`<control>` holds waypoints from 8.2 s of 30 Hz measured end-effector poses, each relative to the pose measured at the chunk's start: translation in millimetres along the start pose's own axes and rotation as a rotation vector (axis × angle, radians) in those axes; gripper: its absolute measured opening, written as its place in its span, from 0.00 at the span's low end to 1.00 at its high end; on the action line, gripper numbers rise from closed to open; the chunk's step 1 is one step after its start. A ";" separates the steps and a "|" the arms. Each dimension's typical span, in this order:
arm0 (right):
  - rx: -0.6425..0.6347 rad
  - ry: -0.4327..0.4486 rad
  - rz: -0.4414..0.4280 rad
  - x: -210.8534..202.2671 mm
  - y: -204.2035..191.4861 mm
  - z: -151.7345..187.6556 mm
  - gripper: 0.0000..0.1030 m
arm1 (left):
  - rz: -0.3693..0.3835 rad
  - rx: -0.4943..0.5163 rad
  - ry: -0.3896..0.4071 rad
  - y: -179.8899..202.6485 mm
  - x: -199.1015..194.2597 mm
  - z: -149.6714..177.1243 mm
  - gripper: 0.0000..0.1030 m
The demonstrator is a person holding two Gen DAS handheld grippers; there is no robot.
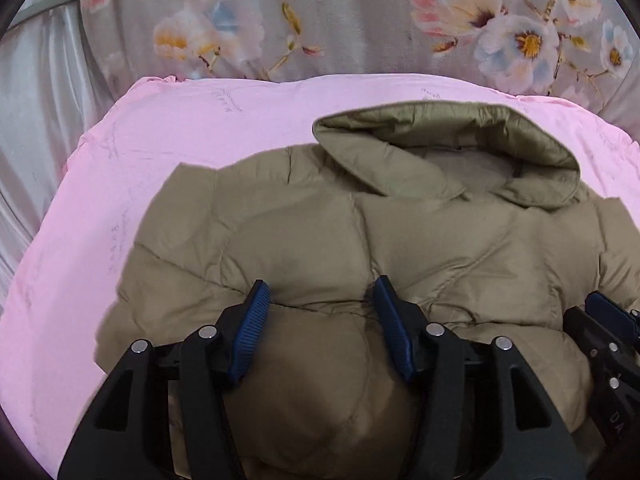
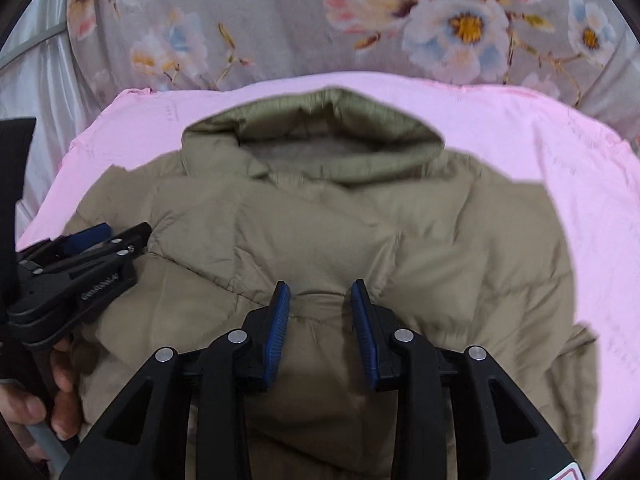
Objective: Fold large clothes
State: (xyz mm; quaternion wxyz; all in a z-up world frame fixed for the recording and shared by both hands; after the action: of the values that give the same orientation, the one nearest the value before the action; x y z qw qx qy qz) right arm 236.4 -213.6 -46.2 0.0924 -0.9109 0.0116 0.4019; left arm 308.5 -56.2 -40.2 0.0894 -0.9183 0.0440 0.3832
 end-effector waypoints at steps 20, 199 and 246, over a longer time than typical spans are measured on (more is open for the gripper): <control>0.009 -0.005 -0.005 3.2 1.0 3.7 0.31 | -0.057 0.022 -0.001 5.1 3.6 5.1 0.59; 0.476 -0.079 -0.358 -270.4 101.0 278.1 0.67 | 0.504 -0.465 -0.247 -184.3 -191.8 237.4 0.80; 0.168 0.599 -0.253 -431.7 71.3 111.8 0.05 | 0.448 -0.222 0.257 -196.2 -374.7 94.8 0.06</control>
State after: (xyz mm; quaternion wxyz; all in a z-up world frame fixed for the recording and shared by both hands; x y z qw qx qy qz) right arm -144.1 -286.7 185.7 0.2089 -0.9720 -0.0419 0.0993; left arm 8.7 159.5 186.6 -0.1049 -0.9309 0.2147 0.2764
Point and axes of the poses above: each gripper's, at about its wrist camera, not at the fingertips, and x roughly the way its jaws point, y to its right, z to its underside, the point moved 1 cm from there along x, roughly the way its jaws point, and after that the axes turned 1 degree about -z, right-handed, at the moved point
